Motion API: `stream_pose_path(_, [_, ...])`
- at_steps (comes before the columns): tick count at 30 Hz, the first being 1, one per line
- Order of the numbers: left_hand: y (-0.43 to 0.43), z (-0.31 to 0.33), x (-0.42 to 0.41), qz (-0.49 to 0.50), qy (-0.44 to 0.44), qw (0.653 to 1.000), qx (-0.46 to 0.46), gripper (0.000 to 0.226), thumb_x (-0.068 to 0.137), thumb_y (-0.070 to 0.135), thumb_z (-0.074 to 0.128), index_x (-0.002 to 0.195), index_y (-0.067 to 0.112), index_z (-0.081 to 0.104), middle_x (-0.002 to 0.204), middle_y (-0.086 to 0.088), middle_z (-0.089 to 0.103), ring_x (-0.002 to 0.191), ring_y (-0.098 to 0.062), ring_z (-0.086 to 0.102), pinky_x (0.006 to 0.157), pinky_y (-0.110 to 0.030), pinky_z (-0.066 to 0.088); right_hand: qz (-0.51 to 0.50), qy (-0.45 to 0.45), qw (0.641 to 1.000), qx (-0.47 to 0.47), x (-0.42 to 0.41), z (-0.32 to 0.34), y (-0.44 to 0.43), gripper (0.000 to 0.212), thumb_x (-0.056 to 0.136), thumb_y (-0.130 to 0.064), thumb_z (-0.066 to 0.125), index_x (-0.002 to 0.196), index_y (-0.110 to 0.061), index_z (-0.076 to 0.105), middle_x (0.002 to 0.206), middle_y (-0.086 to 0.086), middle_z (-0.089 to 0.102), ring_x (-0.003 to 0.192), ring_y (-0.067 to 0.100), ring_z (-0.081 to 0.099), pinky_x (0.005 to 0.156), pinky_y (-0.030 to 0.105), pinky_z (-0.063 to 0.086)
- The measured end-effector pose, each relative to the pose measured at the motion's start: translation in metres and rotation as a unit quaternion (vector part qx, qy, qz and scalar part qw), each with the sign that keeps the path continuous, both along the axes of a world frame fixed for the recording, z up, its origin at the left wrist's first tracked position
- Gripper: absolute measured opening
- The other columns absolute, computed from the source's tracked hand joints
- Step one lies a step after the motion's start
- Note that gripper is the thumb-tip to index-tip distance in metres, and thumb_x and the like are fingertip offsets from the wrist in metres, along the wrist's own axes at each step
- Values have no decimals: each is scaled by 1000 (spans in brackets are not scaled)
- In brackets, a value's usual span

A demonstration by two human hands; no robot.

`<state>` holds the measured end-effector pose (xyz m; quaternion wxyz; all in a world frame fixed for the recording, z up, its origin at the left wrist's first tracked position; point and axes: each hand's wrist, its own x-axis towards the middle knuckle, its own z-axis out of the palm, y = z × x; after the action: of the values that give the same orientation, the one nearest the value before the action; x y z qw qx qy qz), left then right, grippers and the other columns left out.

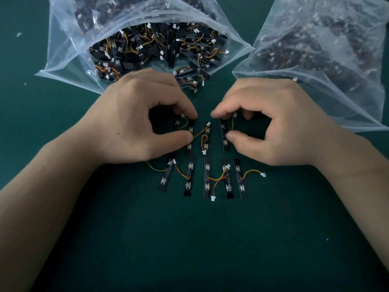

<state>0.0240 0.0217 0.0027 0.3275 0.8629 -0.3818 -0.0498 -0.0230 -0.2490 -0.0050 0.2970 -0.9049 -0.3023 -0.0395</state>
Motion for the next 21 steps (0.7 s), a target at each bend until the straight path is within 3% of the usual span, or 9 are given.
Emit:
stream_pose_path(10, [0,2,0,-5,-1,1000,2,30,82,44,75,104,25,80,98,2,68,99,-24,63,94,-46,48,13,-1,1000,21,-1,-1,1,34,84,-15,78,117,-18,73,100,0,67,73,21,55,66,36,48])
stream_pose_path(18, [1,-1,1,-7,-5,1000,-25,26,82,32,80,104,19,79,95,0,67,89,-25,62,80,-47,50,13,8,1000,23,-1,-1,2,32,86,-22,81,117,-17,74,101,-1,68,74,26,57,65,41,49])
stream_pose_path(21, [2,-1,1,-11,-3,999,-36,24,83,28,80,104,17,79,95,-2,67,85,-26,61,77,-45,49,15,7,999,28,-1,1,3,32,86,-22,80,117,-17,74,102,0,68,74,24,56,66,36,48])
